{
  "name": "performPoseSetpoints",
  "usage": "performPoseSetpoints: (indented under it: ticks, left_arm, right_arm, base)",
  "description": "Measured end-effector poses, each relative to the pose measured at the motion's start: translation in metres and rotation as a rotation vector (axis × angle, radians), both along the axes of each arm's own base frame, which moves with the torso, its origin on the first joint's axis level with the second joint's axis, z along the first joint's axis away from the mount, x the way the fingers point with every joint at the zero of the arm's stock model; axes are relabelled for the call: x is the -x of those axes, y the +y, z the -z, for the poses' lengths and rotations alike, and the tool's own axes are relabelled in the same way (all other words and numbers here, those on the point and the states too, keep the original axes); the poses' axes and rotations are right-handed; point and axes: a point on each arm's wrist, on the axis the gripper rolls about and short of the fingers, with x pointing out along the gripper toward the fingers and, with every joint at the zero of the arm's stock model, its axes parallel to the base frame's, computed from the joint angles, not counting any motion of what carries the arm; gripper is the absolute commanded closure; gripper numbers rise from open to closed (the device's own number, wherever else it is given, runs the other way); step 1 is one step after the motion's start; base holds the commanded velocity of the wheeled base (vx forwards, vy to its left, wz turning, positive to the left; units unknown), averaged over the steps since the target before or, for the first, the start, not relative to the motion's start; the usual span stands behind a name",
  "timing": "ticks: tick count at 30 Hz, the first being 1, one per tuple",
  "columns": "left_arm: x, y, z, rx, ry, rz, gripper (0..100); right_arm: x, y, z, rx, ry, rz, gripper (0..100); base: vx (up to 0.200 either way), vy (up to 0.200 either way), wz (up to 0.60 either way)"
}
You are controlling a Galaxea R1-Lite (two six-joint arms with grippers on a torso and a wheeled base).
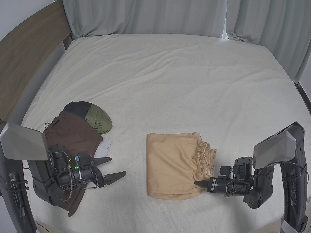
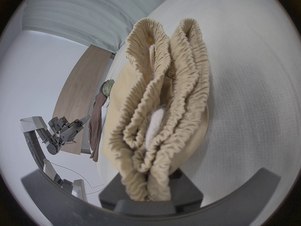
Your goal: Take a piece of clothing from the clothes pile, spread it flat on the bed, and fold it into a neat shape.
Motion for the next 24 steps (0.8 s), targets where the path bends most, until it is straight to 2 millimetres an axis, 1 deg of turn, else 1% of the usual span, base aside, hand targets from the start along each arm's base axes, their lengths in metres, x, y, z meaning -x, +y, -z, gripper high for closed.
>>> performPoseSetpoints:
  ticks: [8,9,14,18,24]
  left_arm:
    - [0.0,0.0,0.0,-0.004,-0.006,0.0,0]
    - [0.001,0.001,-0.001,-0.006,-0.008,0.001,0]
    - [0.003,0.001,0.0,-0.016,-0.012,0.005,0]
    - [0.005,0.001,0.0,-0.017,-0.007,0.006,0]
    - [0.006,0.0,0.0,-0.018,-0.005,0.012,0]
  right_arm:
    - [0.0,0.003,-0.009,-0.011,-0.027,-0.009,100]
    - [0.0,0.005,-0.014,-0.018,-0.041,-0.017,100]
    - [0.0,0.012,-0.026,-0.036,-0.081,-0.042,100]
    - [-0.001,0.015,-0.035,-0.051,-0.11,-0.051,100]
    - [-0.001,0.017,-0.055,-0.099,-0.162,-0.104,100]
  base:
    - [0.0,0.0,0.0]
    - [0.0,0.0,0.0]
    - [0.0,0.0,0.0]
    - [0.0,0.0,0.0]
    - [0.0,0.0,0.0]
